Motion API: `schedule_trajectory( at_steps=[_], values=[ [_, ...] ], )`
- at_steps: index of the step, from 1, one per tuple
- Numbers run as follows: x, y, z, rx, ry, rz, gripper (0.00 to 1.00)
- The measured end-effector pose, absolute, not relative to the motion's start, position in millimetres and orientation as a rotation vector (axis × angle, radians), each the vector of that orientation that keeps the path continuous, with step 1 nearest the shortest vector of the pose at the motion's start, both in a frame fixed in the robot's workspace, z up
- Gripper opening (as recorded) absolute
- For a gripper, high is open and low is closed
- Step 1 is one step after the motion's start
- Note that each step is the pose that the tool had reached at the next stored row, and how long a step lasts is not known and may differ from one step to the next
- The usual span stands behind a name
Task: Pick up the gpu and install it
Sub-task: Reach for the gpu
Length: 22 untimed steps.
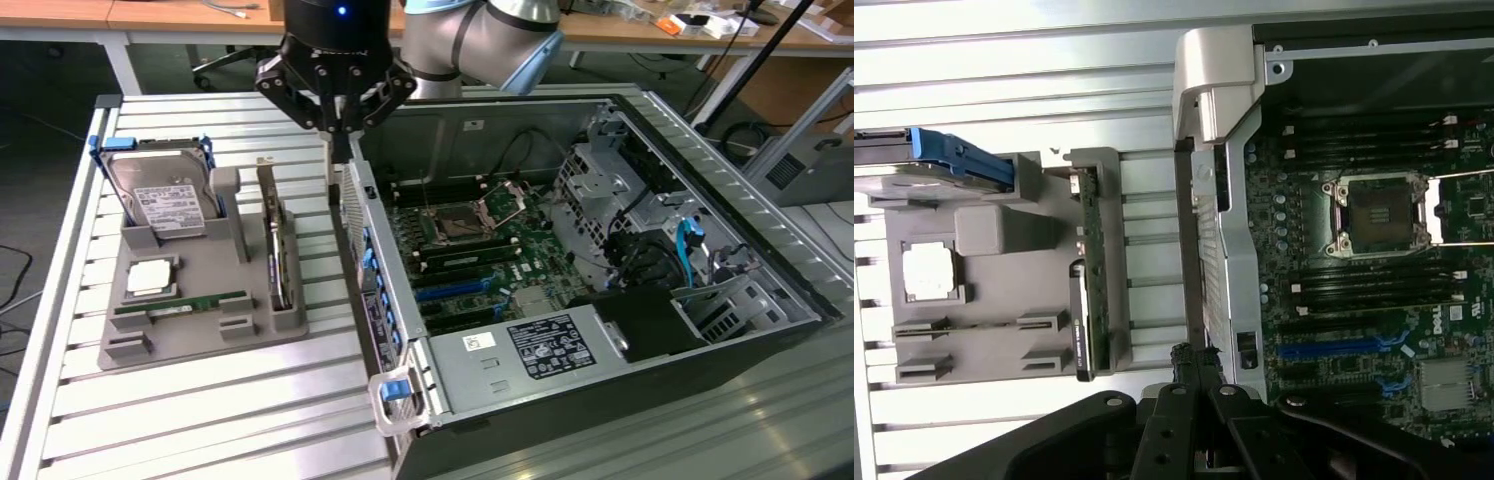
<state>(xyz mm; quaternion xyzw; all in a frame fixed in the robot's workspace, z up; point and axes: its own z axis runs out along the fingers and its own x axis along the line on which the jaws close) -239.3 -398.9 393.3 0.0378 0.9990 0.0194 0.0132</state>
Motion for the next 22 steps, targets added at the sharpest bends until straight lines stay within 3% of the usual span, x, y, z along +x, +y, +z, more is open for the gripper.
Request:
schedule_trajectory(
  at_steps=[22],
  values=[
    [-248.4,-398.9,393.3,0.118,3.112,0.060,0.11]
  ],
)
